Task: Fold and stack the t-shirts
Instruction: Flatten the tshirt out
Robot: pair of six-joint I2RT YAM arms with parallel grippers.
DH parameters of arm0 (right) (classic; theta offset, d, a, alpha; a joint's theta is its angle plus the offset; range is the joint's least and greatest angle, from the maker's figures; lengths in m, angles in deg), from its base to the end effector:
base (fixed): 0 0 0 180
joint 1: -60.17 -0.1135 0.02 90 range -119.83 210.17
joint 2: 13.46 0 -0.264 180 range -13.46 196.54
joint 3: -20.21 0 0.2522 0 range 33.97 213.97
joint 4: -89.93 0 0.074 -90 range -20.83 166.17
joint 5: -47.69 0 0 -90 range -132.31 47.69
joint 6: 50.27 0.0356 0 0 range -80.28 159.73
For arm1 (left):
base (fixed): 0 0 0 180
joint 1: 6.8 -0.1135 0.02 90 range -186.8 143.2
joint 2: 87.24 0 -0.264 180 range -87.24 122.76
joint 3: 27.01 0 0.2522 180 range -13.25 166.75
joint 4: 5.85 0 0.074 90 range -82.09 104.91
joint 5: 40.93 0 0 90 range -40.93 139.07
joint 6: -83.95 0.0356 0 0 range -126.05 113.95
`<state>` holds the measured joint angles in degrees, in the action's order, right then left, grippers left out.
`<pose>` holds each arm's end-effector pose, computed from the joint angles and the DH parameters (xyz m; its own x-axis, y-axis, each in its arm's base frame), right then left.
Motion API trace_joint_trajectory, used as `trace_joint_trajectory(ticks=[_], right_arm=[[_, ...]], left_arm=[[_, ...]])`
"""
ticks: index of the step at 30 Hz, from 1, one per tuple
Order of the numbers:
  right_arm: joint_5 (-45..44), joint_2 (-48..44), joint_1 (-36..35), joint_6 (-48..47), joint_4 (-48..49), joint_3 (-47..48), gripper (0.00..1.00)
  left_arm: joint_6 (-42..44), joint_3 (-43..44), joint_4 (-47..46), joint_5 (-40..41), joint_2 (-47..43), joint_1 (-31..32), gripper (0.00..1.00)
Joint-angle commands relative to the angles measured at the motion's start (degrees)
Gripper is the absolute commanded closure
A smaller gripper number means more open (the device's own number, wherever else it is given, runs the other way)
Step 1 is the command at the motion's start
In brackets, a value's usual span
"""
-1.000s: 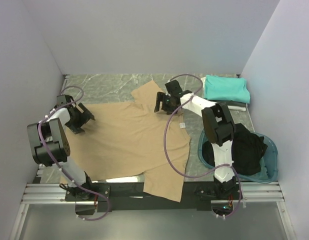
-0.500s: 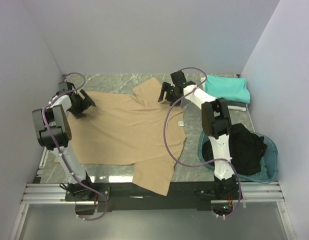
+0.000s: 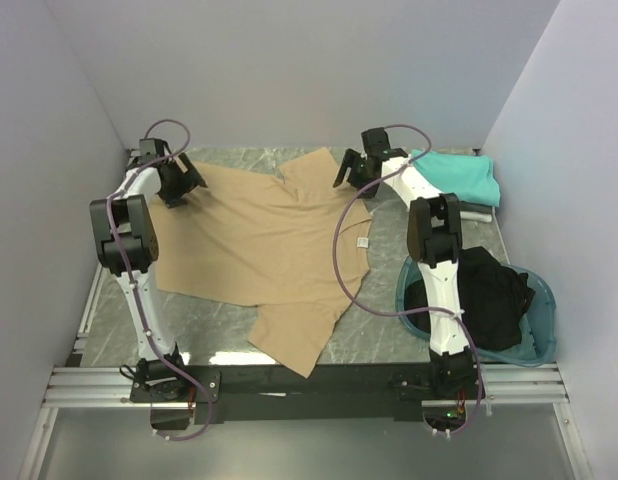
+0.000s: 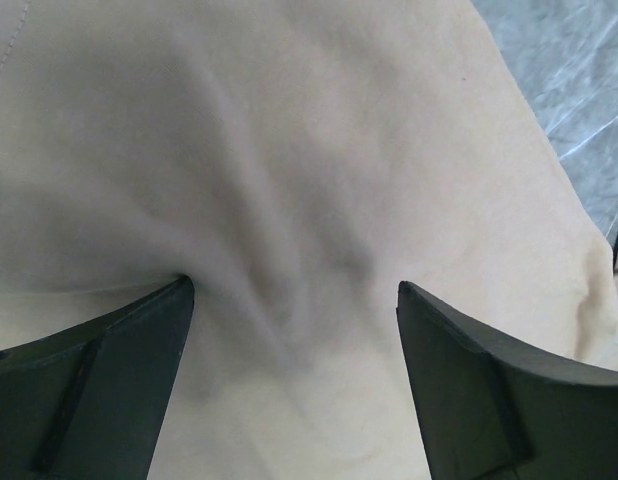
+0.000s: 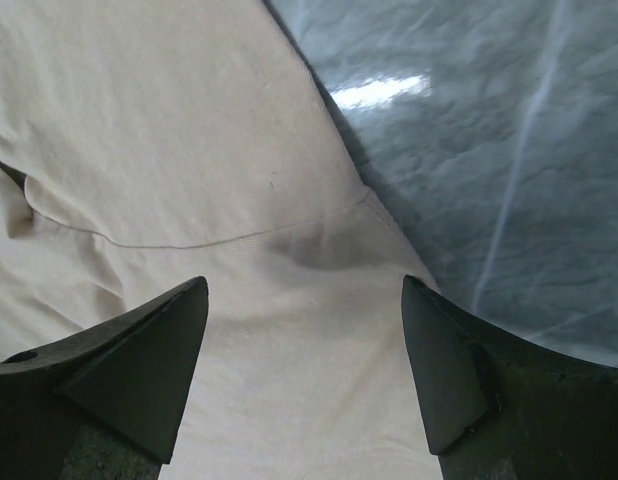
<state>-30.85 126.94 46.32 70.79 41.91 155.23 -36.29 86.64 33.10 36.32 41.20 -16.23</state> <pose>0.5221 0.1360 0.1707 -0.8481 0.3117 -0.4284 0.1027 0.8900 0.4443 0.4869 0.0729 0.1682 -0.6716 -0.6095 -0.4213 -0.4274 0.7832 -0.4516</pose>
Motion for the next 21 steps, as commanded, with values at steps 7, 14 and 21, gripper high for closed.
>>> trace_joint_trajectory(ticks=[7, 14, 21], right_arm=[[-1.09, 1.46, 1.8, -2.15, -2.74, 3.82, 0.16], [0.05, -1.35, 1.8, -4.0, -0.46, 0.75, 0.16], [1.46, -4.69, 1.37, -7.07, 0.33, -1.98, 0.16]], left_arm=[[0.09, -0.4, 2.93, 1.67, 1.12, 1.96, 0.1], [-0.35, -4.09, 2.23, 6.51, -9.6, 1.96, 0.08], [-2.54, -17.25, 1.53, 14.75, -27.26, 0.03, 0.04]])
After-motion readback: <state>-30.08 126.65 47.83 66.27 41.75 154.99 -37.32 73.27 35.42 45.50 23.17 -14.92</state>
